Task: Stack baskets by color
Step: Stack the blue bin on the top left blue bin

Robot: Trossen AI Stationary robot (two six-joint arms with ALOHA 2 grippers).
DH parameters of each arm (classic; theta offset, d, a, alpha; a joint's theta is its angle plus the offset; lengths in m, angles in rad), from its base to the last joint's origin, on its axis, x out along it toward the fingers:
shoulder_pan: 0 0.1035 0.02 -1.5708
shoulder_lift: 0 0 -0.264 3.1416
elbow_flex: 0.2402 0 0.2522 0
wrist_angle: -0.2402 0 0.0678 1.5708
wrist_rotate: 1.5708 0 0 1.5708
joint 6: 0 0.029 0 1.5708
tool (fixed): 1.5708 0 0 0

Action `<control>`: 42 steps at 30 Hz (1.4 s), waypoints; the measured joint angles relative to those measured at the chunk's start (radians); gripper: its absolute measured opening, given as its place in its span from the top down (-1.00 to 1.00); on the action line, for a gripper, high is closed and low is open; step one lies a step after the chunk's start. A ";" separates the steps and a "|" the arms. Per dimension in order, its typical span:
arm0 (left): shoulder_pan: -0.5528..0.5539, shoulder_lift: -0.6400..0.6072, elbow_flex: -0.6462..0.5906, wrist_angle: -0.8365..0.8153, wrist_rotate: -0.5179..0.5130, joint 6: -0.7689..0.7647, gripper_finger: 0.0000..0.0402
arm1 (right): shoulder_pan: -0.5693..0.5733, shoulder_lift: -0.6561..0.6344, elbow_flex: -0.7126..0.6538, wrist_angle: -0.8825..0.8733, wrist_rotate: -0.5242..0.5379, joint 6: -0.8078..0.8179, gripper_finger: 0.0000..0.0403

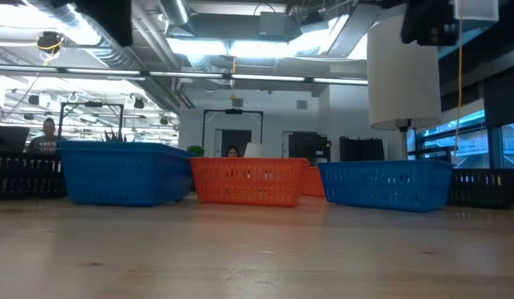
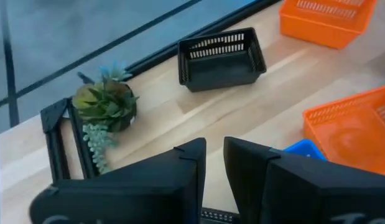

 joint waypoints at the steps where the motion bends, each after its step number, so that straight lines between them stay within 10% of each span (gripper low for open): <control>1: -0.003 -0.006 0.000 0.001 0.001 0.001 0.75 | -0.005 0.031 0.017 -0.001 -0.022 -0.003 0.78; 9: -0.043 -0.045 0.000 -0.008 0.002 0.002 0.76 | -0.052 0.279 0.089 0.007 -0.106 0.032 0.47; 33: -0.084 -0.051 0.000 -0.026 0.015 0.027 0.75 | -0.147 0.744 0.092 0.101 -0.188 -0.126 0.46; 42: -0.084 -0.051 0.000 -0.026 0.045 0.026 0.76 | -0.150 0.751 0.129 0.002 -0.125 -0.289 0.95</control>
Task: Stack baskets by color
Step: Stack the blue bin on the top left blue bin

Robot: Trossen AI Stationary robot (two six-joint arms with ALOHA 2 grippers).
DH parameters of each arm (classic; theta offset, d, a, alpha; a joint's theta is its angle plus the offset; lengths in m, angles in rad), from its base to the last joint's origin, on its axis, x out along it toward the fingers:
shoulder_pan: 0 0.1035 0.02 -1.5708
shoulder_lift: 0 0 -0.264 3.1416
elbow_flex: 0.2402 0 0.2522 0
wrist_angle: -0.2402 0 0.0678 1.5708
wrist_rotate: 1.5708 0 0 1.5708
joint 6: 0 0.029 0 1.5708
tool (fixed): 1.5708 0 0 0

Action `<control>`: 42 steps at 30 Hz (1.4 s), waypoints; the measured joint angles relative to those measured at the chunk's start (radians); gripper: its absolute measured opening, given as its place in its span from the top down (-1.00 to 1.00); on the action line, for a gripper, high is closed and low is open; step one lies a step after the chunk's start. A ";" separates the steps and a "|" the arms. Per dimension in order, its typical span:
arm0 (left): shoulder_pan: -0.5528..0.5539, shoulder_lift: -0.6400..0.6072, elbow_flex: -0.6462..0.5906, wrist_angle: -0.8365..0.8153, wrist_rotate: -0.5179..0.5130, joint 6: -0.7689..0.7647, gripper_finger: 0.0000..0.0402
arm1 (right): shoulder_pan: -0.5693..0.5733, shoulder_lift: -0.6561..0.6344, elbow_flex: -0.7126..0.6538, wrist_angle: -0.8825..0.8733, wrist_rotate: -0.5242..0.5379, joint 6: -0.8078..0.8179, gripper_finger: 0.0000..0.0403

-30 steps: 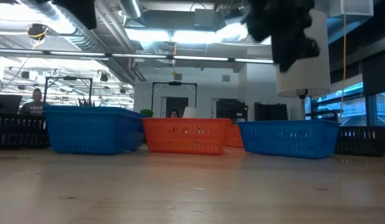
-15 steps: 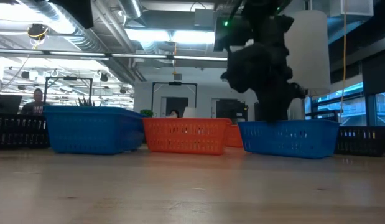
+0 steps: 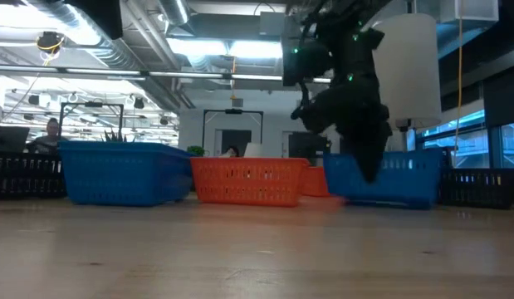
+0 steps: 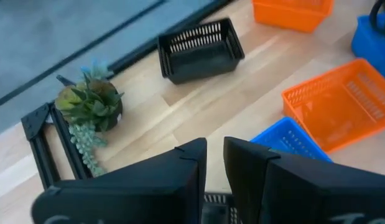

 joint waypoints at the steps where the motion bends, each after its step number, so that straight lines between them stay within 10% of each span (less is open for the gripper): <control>1: 0.000 0.000 0.000 0.000 0.014 0.000 0.76 | 0.000 0.000 0.023 -0.052 0.015 -0.025 0.96; 9: 0.001 0.013 -0.067 0.062 0.286 -0.050 0.75 | 0.000 0.000 0.313 -0.351 0.220 -0.279 0.99; 20: -0.006 0.010 -0.264 0.447 0.598 -0.186 0.75 | 0.008 -0.002 0.609 -0.230 0.362 -0.831 0.99; 28: -0.024 0.011 -0.486 0.861 0.642 -0.189 0.75 | 0.007 -0.002 0.620 -0.049 0.352 -0.979 1.00; 42: -0.083 0.094 -0.512 0.794 0.655 -0.210 0.75 | 0.004 -0.002 0.620 -0.041 0.348 -1.001 1.00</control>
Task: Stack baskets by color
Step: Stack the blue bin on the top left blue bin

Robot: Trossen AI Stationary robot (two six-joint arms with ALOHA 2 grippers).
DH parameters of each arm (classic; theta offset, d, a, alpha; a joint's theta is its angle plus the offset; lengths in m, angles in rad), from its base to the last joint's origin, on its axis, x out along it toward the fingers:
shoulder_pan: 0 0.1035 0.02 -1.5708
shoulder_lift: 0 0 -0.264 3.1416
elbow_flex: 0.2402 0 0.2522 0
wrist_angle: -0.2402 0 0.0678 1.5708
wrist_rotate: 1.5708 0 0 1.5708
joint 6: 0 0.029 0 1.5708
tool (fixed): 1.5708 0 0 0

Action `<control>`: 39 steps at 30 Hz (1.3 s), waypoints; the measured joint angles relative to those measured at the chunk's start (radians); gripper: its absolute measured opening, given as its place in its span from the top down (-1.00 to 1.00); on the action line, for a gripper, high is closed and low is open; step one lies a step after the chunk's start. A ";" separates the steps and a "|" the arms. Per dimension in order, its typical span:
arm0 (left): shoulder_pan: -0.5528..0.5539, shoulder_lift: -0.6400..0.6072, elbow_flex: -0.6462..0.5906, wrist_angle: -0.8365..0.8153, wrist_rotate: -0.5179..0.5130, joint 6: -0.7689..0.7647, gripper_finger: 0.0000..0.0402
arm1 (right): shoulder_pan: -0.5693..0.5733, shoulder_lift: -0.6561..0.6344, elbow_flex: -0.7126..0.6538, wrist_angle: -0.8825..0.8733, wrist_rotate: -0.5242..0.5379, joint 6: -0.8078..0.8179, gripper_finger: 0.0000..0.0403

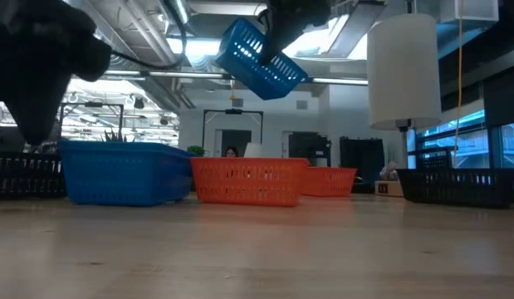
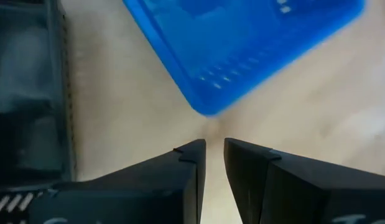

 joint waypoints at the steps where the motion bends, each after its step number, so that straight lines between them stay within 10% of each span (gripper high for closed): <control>1: 0.000 0.016 0.000 0.002 -0.011 0.004 0.75 | 0.000 0.000 0.000 0.001 -0.005 -0.003 1.00; 14: 0.080 0.138 0.000 0.029 -0.093 0.124 0.75 | -0.018 0.000 0.000 0.036 -0.084 -0.150 1.00; 23: -0.059 -0.098 0.024 0.013 -0.080 0.025 0.75 | -0.036 0.008 0.000 0.085 -0.209 -0.579 1.00; 39: -0.359 -0.446 0.130 -0.043 -0.507 -0.078 0.75 | -0.037 0.215 0.000 0.305 -0.451 -0.939 1.00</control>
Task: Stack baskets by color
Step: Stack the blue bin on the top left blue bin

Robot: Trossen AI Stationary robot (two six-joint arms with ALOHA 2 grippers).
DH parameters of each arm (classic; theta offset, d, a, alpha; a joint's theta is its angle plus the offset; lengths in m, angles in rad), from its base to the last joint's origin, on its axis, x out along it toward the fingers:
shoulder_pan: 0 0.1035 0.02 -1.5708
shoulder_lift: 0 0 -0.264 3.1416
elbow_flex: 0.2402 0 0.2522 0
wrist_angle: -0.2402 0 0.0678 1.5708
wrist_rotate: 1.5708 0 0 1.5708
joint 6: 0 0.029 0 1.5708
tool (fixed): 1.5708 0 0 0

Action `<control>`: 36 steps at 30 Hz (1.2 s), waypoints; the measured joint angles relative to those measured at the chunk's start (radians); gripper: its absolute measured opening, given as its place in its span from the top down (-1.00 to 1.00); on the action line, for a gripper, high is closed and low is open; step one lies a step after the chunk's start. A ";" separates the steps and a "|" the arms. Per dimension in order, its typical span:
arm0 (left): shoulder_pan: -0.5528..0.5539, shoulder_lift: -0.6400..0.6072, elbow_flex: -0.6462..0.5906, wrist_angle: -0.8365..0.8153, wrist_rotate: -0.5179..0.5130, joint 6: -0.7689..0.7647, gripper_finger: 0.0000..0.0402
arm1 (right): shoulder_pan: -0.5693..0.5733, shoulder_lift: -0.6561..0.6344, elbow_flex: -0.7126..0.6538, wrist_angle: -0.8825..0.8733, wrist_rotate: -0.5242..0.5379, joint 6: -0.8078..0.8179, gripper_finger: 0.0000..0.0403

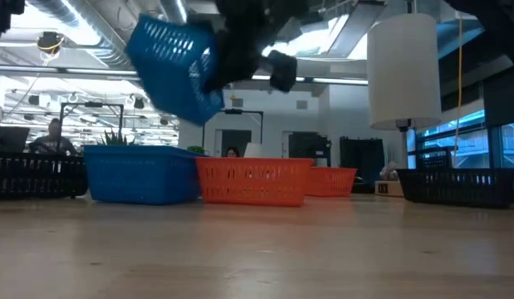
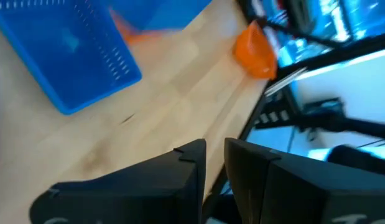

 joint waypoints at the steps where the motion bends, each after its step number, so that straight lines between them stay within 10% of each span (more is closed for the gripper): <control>1: -0.008 -0.013 0.000 -0.001 -0.016 0.000 0.75 | 0.002 0.018 0.000 0.005 -0.001 0.000 1.00; 31: -0.029 -0.053 0.000 0.003 -0.031 0.051 0.75 | 0.014 0.128 0.000 0.025 0.039 0.013 0.60; 36: -0.029 -0.052 0.000 -0.001 -0.030 0.051 0.75 | 0.020 0.117 0.012 0.035 0.184 0.047 0.53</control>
